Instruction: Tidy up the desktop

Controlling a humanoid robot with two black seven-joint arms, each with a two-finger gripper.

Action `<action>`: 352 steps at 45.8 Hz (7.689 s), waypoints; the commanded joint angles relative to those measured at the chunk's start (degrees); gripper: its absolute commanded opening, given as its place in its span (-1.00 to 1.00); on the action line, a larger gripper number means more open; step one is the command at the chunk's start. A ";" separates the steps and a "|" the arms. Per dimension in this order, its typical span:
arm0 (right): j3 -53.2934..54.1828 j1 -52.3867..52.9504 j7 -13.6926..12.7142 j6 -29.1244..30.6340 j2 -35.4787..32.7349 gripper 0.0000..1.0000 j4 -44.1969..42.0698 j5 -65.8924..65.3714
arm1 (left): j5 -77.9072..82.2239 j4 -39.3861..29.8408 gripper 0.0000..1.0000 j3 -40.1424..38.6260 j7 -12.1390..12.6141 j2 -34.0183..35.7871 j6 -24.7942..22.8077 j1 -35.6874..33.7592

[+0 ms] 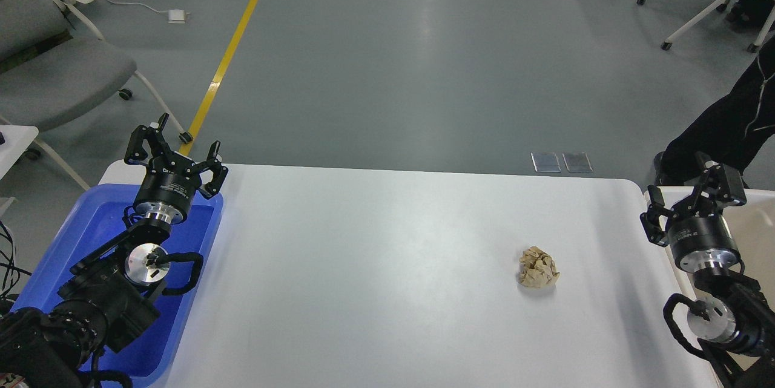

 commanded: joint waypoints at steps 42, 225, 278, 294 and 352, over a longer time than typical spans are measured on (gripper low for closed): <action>-62.88 36.23 -16.06 0.89 -25.03 1.00 19.19 -14.28 | 0.03 0.00 1.00 -0.09 0.00 0.00 0.00 0.00; -73.45 65.60 -18.27 12.32 -56.75 -1.00 28.08 -0.86 | 0.03 0.00 1.00 -0.09 0.00 0.00 -0.09 0.00; -57.90 14.88 -5.52 17.85 -18.27 -1.00 -36.16 44.86 | -0.06 0.00 1.00 -0.09 0.00 0.00 0.00 0.00; -57.63 13.21 -7.80 14.52 -6.67 -1.00 -50.50 45.04 | 0.03 0.00 1.00 -0.09 0.00 0.00 -0.09 0.00; -59.30 16.72 -9.21 11.44 -5.34 0.99 -50.68 43.72 | 0.03 0.00 1.00 -0.09 0.00 0.00 0.00 0.00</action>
